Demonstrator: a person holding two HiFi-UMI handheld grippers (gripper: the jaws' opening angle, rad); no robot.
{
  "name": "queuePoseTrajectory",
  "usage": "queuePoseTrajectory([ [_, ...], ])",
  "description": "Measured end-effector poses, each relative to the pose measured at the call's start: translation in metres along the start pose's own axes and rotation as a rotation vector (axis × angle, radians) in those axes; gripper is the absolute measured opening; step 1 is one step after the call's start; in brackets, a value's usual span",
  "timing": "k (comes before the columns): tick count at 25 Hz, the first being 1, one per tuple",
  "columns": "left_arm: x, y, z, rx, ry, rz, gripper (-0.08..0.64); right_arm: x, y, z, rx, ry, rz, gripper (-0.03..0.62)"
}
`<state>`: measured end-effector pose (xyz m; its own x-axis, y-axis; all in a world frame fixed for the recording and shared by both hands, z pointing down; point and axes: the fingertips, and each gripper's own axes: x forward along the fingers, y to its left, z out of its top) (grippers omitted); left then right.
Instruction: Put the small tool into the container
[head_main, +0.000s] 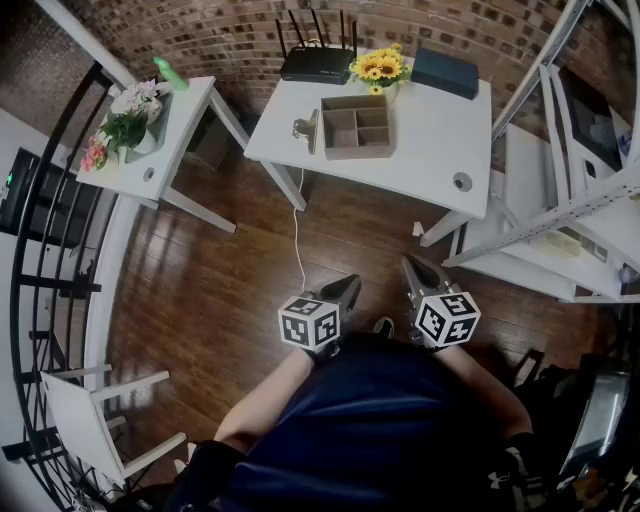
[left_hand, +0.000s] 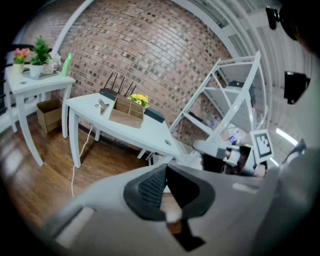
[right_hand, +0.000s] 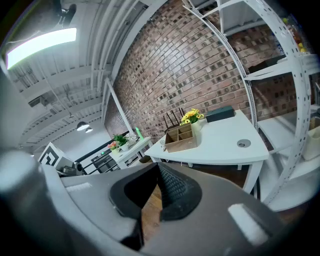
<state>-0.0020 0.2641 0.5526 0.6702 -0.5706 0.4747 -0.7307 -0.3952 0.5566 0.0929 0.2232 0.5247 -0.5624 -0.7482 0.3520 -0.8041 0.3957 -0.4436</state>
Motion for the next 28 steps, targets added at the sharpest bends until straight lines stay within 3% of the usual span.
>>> queuePoseTrajectory([
  [6, -0.001, 0.021, 0.035, -0.024, -0.089, 0.076, 0.003, 0.008, -0.016, 0.002, 0.04, 0.018, 0.008, 0.011],
  [11, 0.0, 0.1, 0.092, -0.078, -0.145, 0.147, 0.003, 0.044, -0.025, 0.007, 0.048, 0.036, -0.012, 0.011],
  [18, 0.052, 0.21, 0.179, -0.108, -0.153, 0.103, 0.041, 0.119, -0.061, 0.069, 0.045, -0.023, -0.16, 0.011],
  [23, 0.101, 0.28, 0.231, -0.056, -0.069, 0.081, 0.105, 0.179, -0.058, 0.106, 0.032, -0.023, -0.212, 0.011],
  [28, 0.149, 0.335, 0.263, -0.047, 0.043, 0.093, 0.141, 0.213, -0.059, 0.12, 0.024, 0.015, -0.244, 0.011],
])
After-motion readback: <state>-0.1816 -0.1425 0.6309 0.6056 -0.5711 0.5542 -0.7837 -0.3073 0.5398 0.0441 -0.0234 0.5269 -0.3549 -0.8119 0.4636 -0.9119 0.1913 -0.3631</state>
